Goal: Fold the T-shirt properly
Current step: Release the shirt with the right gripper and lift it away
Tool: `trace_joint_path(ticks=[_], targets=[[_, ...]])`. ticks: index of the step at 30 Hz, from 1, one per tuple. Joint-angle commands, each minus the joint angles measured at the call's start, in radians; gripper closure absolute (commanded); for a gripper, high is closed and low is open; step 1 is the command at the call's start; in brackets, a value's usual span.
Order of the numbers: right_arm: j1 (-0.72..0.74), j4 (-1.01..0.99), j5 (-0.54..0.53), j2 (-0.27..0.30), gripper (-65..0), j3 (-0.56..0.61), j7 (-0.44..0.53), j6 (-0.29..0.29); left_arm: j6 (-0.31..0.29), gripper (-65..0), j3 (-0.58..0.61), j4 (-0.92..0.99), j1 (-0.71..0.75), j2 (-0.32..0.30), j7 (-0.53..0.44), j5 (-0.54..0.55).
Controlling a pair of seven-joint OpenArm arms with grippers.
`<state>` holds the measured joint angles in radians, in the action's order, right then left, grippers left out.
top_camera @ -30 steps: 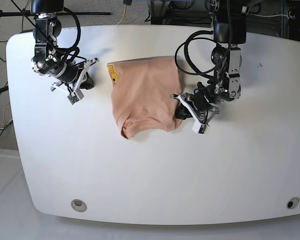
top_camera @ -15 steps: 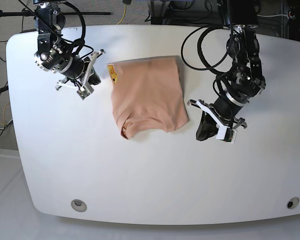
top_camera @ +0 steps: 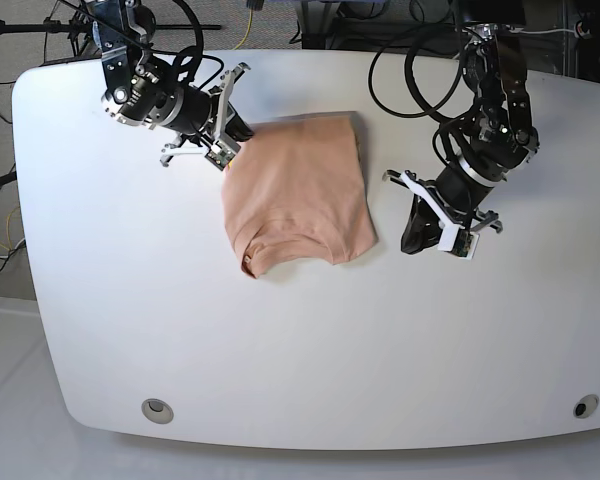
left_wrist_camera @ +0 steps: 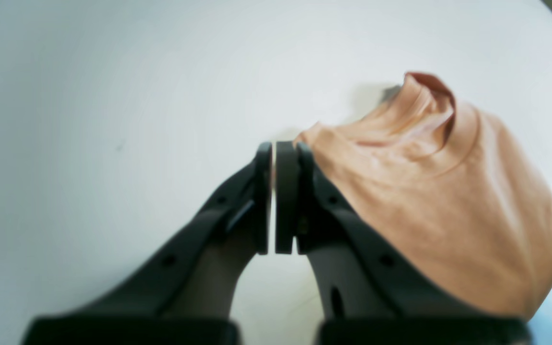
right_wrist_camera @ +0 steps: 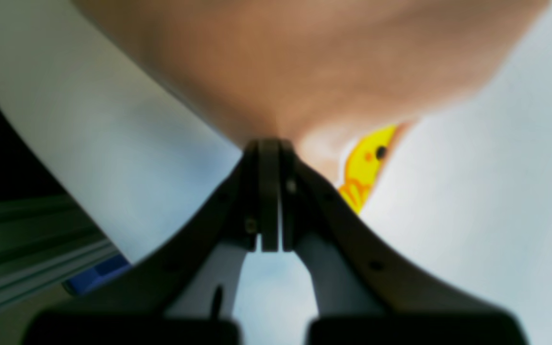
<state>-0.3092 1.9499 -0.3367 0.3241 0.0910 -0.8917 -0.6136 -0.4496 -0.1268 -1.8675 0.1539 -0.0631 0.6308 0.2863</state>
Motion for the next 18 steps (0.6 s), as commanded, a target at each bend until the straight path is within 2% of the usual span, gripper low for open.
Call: trace_joint_path(ticks=[1, 10, 18], targets=[[-0.002, 0.019, -0.005, 0.01, 0.0, 0.014, 0.016, -0.004, -0.002, 0.0, -0.03, -0.022, 0.002, -0.005, -0.03, 0.014], [0.057, -0.022, 0.0, 0.007, 0.0, 0.114, 0.016, 0.005, -0.004, 0.0, -0.075, -0.024, 0.022, -0.007, -0.03, 0.014], [0.181, -0.162, 0.0, -0.027, 0.0, 0.217, 0.016, 0.005, -0.005, 0.0, -0.078, -0.024, 0.032, -0.008, -0.03, 0.014]])
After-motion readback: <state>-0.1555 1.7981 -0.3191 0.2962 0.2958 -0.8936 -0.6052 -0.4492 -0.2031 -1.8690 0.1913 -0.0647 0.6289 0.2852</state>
